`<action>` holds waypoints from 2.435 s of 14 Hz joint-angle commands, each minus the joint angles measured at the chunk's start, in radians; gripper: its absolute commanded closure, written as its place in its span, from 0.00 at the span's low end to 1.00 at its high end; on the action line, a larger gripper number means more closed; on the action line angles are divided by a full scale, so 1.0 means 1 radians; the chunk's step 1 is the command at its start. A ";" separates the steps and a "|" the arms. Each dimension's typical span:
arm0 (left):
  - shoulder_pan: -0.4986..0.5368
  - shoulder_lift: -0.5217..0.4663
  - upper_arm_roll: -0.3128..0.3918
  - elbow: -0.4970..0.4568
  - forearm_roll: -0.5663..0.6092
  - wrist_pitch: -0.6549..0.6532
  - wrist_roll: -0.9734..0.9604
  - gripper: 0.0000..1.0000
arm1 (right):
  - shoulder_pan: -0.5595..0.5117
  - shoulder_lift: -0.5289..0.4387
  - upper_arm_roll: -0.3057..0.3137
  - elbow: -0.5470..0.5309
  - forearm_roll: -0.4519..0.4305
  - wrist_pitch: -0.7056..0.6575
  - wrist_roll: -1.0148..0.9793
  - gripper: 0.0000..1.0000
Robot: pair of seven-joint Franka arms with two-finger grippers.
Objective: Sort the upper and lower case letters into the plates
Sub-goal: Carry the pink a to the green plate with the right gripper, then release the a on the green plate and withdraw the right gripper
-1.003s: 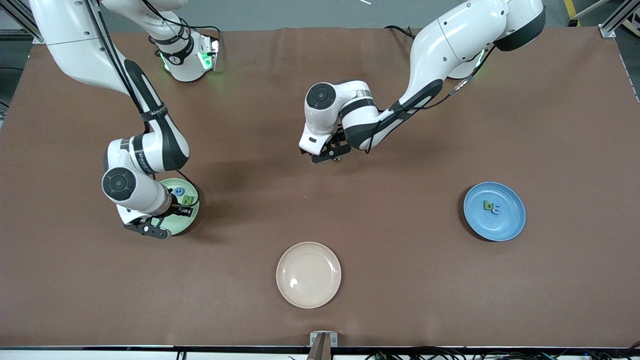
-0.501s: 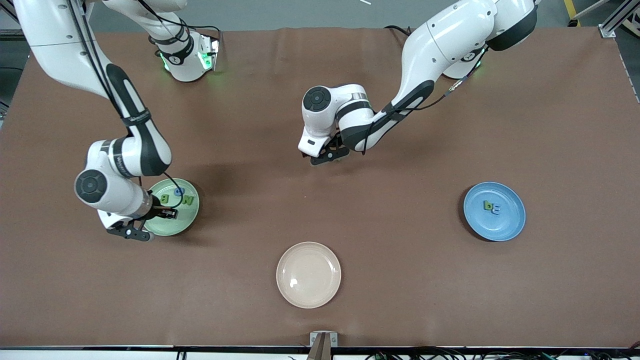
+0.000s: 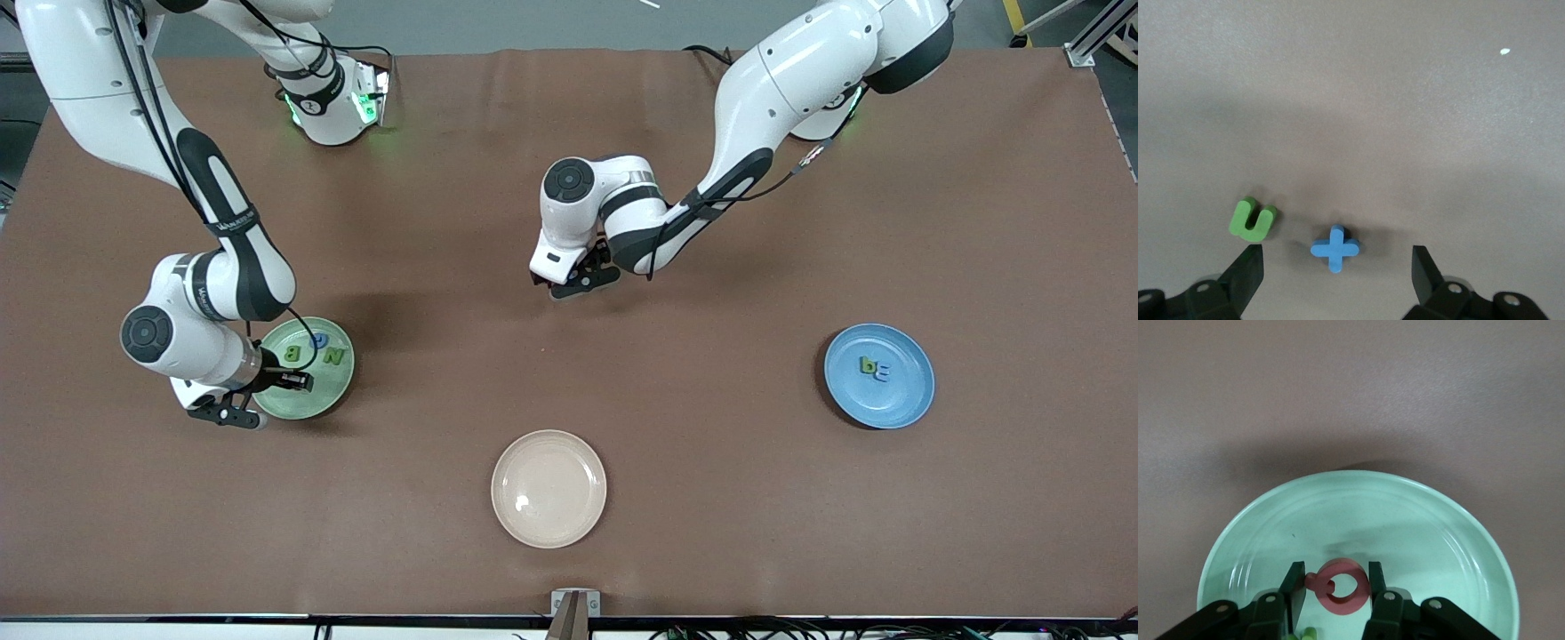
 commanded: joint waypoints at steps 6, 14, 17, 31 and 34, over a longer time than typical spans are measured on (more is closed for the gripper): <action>-0.077 0.030 0.071 0.051 0.015 0.022 -0.001 0.11 | -0.009 -0.011 0.007 -0.030 0.000 0.023 -0.024 0.62; -0.072 0.025 0.071 0.051 0.019 0.022 0.004 0.35 | -0.012 -0.055 0.002 0.084 -0.021 -0.187 -0.091 0.00; -0.070 0.025 0.071 0.051 0.019 0.022 0.005 0.54 | -0.035 -0.136 0.002 0.147 -0.072 -0.373 -0.122 0.00; -0.075 0.016 0.068 0.045 0.010 0.016 -0.019 0.02 | -0.078 -0.199 0.005 0.593 -0.070 -0.942 -0.183 0.00; -0.080 0.005 0.047 0.036 0.009 -0.002 -0.056 0.00 | -0.069 -0.199 0.005 0.592 -0.059 -0.944 -0.145 0.00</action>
